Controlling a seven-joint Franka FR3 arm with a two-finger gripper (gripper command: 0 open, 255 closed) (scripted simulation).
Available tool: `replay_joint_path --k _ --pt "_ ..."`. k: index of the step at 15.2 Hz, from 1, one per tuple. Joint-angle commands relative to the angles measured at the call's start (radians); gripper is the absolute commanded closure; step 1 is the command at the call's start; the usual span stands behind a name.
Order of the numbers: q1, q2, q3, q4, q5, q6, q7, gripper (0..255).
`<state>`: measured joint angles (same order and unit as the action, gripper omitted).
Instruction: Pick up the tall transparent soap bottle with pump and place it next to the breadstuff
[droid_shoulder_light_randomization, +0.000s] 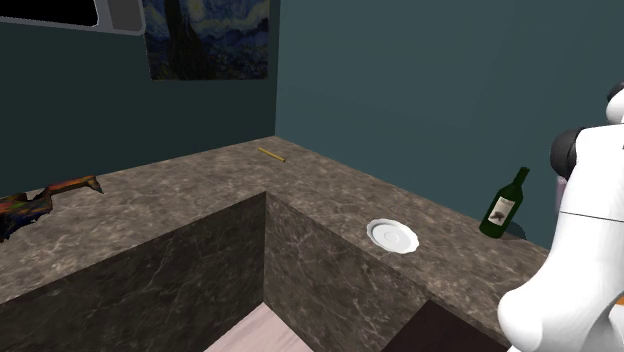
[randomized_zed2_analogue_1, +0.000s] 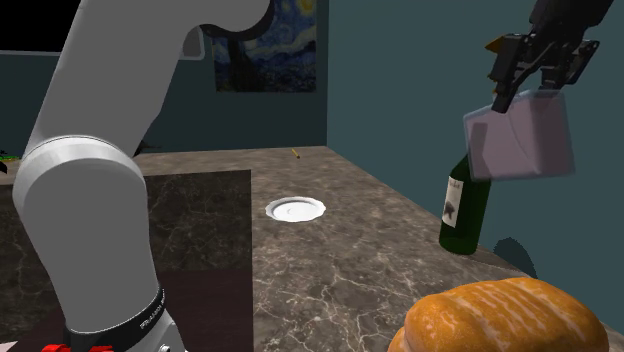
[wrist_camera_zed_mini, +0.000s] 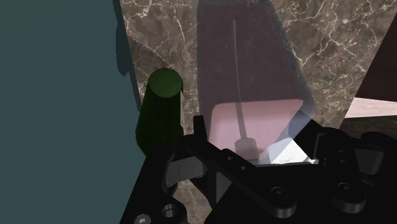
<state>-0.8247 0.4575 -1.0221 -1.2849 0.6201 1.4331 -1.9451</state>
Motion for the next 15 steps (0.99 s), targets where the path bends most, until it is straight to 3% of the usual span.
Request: replay_joint_path --k 1,15 --pt "0.018 -0.007 -0.004 -0.04 -0.006 0.031 -0.008 255" --pt "0.085 -0.01 -0.006 -0.245 -0.003 0.211 -0.063 255"
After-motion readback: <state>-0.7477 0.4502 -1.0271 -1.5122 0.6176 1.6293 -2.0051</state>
